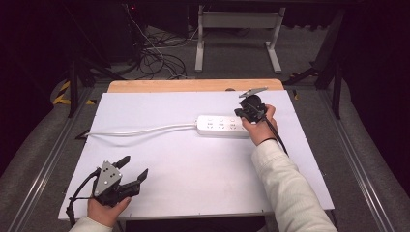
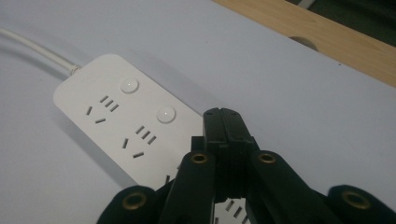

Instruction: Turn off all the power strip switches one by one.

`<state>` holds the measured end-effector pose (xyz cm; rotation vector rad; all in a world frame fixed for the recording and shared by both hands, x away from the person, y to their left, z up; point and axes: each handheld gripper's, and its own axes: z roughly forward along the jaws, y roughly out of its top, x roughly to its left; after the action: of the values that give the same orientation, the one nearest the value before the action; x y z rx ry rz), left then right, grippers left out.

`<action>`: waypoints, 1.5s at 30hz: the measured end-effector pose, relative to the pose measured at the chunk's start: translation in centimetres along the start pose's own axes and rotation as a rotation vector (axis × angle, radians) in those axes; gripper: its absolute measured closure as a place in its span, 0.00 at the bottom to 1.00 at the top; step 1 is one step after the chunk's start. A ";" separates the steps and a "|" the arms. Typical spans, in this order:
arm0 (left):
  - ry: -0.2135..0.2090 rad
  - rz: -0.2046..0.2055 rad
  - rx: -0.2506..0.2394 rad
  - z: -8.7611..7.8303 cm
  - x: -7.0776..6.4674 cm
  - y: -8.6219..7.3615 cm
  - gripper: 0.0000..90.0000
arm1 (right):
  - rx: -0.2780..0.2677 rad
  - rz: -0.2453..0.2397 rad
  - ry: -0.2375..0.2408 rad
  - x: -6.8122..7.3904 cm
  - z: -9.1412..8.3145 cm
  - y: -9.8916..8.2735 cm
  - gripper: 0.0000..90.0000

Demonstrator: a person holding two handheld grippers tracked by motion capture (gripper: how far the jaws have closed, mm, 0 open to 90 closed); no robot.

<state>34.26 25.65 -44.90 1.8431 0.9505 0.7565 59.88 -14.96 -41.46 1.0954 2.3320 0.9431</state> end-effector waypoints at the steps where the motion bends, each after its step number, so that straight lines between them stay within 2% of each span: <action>1: 0.000 0.002 0.000 0.0 0.0 0.0 0.31 | -0.001 0.008 0.008 0.0 0.2 0.0 1.00; 4: 0.003 0.007 0.000 0.0 0.1 0.0 0.31 | 0.006 0.028 0.021 0.0 0.8 -0.2 1.00; 8: 0.000 0.002 -0.001 0.0 0.1 0.0 0.31 | 0.024 0.015 0.023 0.3 1.6 -0.3 1.00; 13: -0.001 0.001 0.000 0.0 0.0 0.0 0.31 | 0.028 0.031 0.023 0.2 2.3 -0.4 1.00; 19: 0.001 0.001 0.001 0.0 0.0 0.0 0.31 | 0.045 0.027 0.009 0.1 3.0 -0.6 1.00; 40: 0.006 0.005 0.004 0.1 0.0 0.0 0.31 | 0.066 0.011 0.006 0.5 3.7 -0.9 1.00; 45: 0.009 0.011 0.004 0.0 0.0 0.0 0.31 | 0.070 0.023 0.003 0.5 3.8 -0.9 1.00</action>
<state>34.24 25.64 -44.92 1.8511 0.9484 0.7706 61.37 -13.46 -44.77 1.1511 2.3759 0.8775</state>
